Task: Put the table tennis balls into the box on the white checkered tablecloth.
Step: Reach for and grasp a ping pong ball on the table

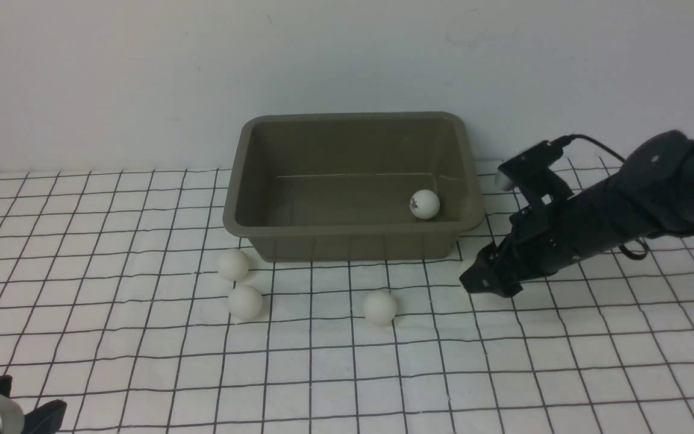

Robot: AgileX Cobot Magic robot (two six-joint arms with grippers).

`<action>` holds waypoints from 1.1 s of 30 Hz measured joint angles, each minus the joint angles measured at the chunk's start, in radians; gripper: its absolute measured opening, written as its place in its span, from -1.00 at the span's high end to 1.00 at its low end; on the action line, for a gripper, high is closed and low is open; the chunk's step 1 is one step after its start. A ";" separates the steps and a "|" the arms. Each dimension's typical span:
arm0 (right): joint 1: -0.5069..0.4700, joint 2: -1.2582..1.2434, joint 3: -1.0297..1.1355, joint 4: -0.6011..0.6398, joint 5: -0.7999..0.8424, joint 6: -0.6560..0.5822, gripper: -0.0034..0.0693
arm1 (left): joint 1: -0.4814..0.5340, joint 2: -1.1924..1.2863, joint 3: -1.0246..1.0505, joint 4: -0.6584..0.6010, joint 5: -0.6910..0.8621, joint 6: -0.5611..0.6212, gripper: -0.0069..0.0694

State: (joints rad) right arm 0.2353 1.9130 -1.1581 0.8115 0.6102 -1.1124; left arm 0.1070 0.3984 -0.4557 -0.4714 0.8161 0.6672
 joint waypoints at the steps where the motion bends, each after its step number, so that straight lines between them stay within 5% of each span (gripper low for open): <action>1: 0.004 0.004 0.000 0.000 -0.011 -0.001 -0.42 | 0.000 0.000 0.000 0.000 0.002 0.000 -0.06; 17: 0.008 0.059 0.000 0.001 -0.085 -0.007 -0.39 | 0.000 0.000 0.000 0.000 0.021 0.000 -0.06; 26: 0.008 0.058 0.000 0.031 -0.106 -0.035 0.02 | 0.000 0.000 0.000 0.000 0.021 0.000 -0.06; 33: 0.008 0.058 0.000 0.033 -0.116 -0.036 0.02 | 0.000 0.000 0.000 0.000 0.021 0.000 -0.06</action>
State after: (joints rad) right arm 0.2433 1.9714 -1.1581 0.8441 0.4942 -1.1484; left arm 0.1070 0.3984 -0.4557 -0.4714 0.8369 0.6672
